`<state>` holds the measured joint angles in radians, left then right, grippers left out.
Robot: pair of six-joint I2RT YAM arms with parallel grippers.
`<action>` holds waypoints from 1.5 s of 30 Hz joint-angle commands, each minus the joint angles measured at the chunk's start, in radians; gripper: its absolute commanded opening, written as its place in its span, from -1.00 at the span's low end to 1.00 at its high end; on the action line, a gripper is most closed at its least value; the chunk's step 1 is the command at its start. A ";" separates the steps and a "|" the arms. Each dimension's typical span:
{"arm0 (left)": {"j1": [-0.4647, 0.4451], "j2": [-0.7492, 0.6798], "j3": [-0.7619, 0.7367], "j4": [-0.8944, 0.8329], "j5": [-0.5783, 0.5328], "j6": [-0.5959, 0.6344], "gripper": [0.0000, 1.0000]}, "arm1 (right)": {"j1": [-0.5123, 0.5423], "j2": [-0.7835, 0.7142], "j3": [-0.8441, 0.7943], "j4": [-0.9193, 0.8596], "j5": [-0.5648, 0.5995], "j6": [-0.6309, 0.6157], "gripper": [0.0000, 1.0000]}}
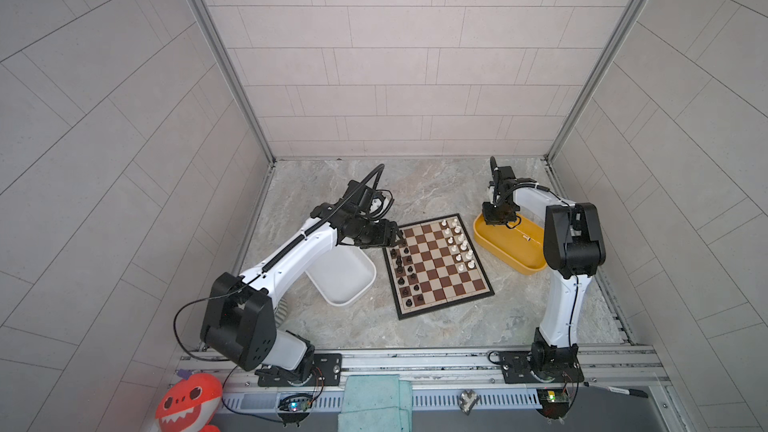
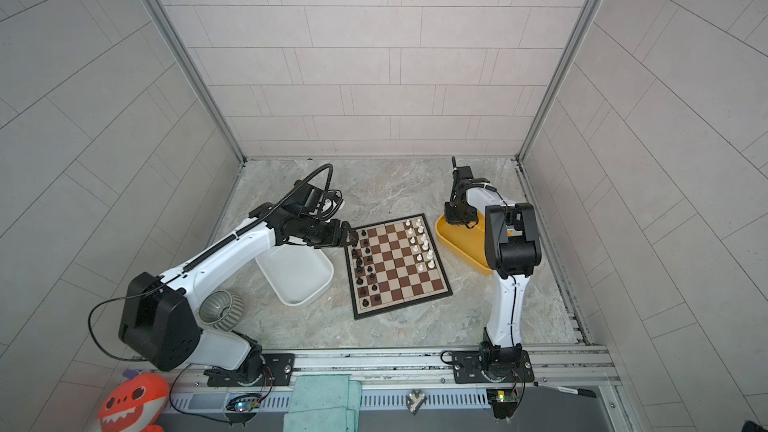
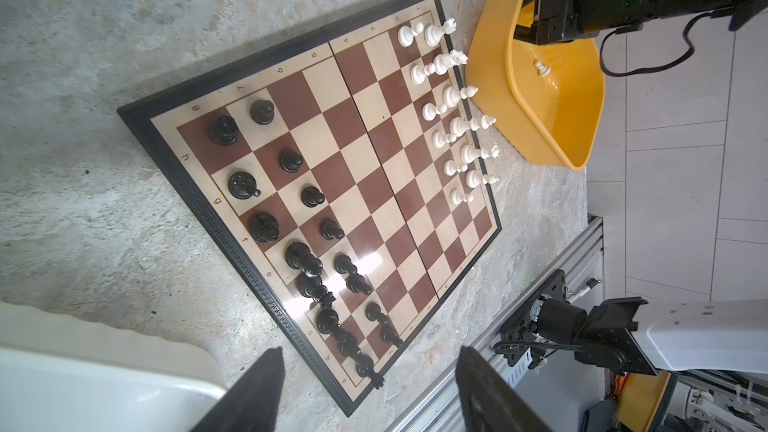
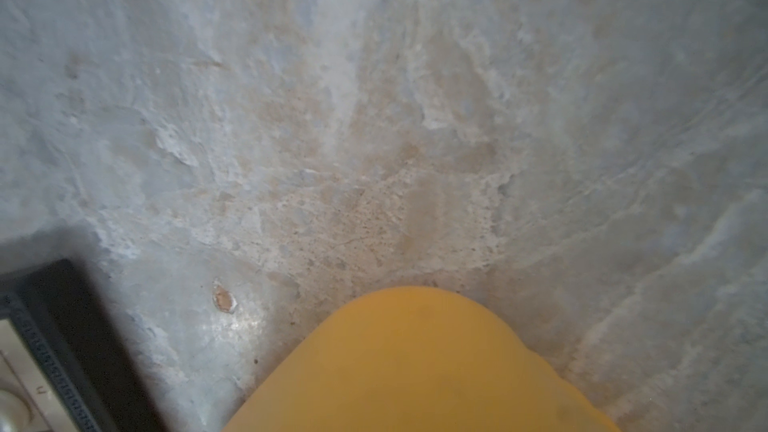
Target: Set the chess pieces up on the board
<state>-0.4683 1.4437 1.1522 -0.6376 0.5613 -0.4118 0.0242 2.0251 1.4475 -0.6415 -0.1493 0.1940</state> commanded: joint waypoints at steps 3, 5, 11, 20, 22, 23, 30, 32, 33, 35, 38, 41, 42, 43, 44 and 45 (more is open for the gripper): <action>-0.004 -0.032 0.015 -0.005 0.017 -0.018 0.44 | -0.009 -0.185 -0.104 0.019 0.024 0.089 -0.85; -0.005 -0.032 0.030 -0.008 0.037 -0.015 0.44 | -0.029 -0.281 -0.152 0.019 0.027 0.117 -0.85; -0.004 -0.060 0.045 0.048 0.098 -0.051 0.44 | -0.056 -0.646 -0.310 0.023 0.006 0.139 -0.87; -0.011 -0.086 0.036 0.305 0.235 -0.228 0.43 | 0.198 -1.021 -0.610 0.412 -0.331 0.082 -0.79; -0.016 -0.075 0.042 0.324 0.252 -0.236 0.43 | 0.282 -1.025 -0.639 0.429 -0.368 0.027 -0.79; -0.021 -0.067 0.045 0.327 0.259 -0.235 0.43 | 0.313 -1.024 -0.644 0.422 -0.372 -0.005 -0.80; -0.077 0.049 0.177 0.136 0.285 -0.086 0.42 | 0.491 -0.964 -0.621 0.342 -0.388 -0.225 -0.86; -0.102 0.089 0.219 0.086 0.288 -0.051 0.39 | 0.504 -0.947 -0.615 0.341 -0.387 -0.234 -0.86; -0.113 0.108 0.240 0.059 0.284 -0.039 0.37 | 0.509 -0.941 -0.615 0.346 -0.387 -0.234 -0.86; -0.130 0.134 0.258 0.044 0.288 -0.032 0.32 | 0.514 -0.938 -0.612 0.353 -0.389 -0.239 -0.86; -0.145 0.171 0.294 -0.016 0.292 -0.005 0.22 | 0.516 -0.941 -0.609 0.345 -0.368 -0.251 -0.86; -0.164 0.199 0.310 -0.027 0.299 -0.005 0.14 | 0.516 -0.950 -0.614 0.351 -0.366 -0.254 -0.85; -0.172 0.210 0.319 -0.034 0.303 -0.003 0.08 | 0.516 -0.951 -0.617 0.353 -0.363 -0.255 -0.85; -0.179 0.220 0.327 -0.043 0.304 0.000 0.05 | 0.516 -0.951 -0.619 0.356 -0.362 -0.253 -0.85; -0.185 0.231 0.339 -0.053 0.300 0.003 0.02 | 0.515 -0.951 -0.619 0.358 -0.366 -0.252 -0.85; -0.191 0.237 0.347 -0.061 0.294 0.005 0.00 | 0.516 -0.952 -0.621 0.361 -0.372 -0.252 -0.85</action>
<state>-0.6430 1.6672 1.4525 -0.6502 0.8455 -0.4347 0.5343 1.0920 0.8188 -0.2951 -0.5140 -0.0242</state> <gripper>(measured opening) 0.504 0.150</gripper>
